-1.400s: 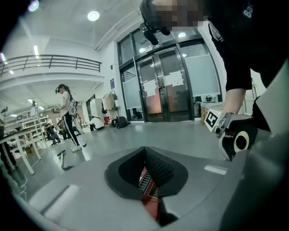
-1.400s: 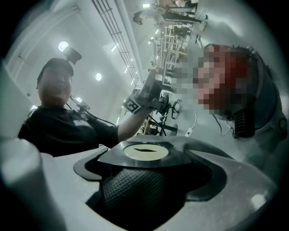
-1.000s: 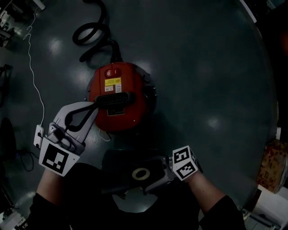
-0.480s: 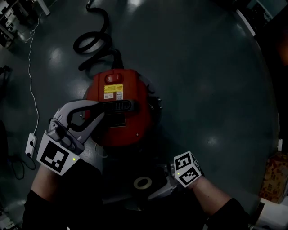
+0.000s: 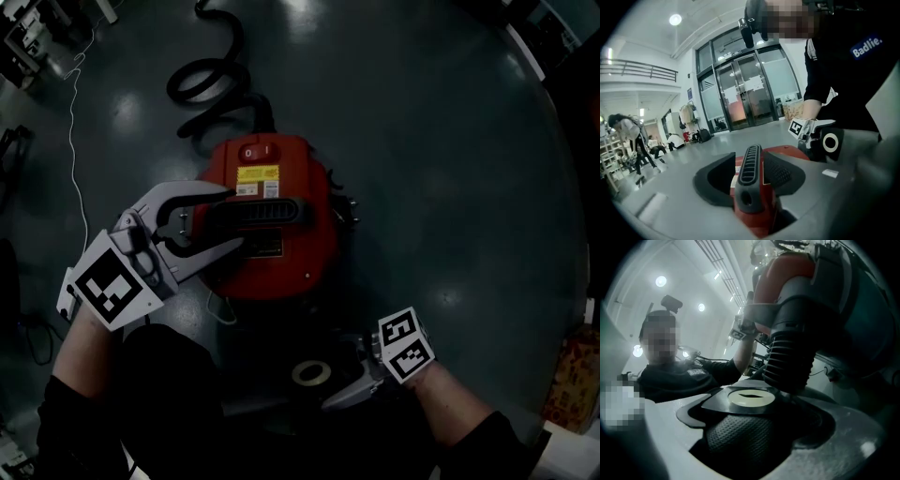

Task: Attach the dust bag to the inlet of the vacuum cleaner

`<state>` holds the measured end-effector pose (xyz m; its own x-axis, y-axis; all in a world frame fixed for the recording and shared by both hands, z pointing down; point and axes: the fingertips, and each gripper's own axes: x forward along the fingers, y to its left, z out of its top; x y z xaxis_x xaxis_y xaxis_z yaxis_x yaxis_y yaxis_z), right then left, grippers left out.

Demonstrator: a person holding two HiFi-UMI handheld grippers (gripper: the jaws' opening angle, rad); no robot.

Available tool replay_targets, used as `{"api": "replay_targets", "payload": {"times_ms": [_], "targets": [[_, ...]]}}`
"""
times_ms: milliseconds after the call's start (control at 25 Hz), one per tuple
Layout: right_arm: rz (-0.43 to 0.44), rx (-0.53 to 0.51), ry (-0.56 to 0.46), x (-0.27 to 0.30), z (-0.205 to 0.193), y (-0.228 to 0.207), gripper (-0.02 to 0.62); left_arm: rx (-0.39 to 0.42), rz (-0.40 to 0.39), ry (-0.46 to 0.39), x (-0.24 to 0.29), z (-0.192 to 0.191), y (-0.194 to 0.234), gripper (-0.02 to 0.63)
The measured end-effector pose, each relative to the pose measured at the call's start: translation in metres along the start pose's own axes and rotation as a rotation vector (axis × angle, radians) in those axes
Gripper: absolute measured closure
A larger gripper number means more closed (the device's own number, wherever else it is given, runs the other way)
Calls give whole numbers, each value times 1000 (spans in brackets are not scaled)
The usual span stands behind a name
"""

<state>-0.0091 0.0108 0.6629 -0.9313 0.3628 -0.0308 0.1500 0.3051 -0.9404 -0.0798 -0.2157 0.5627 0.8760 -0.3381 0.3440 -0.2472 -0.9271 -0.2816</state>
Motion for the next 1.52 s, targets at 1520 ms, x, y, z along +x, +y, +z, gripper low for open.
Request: {"api": "replay_targets", "payload": {"times_ms": [1520], "targets": [[-140, 309, -530, -34, 39, -39, 72, 22, 20, 18, 13, -25, 1, 451]]}}
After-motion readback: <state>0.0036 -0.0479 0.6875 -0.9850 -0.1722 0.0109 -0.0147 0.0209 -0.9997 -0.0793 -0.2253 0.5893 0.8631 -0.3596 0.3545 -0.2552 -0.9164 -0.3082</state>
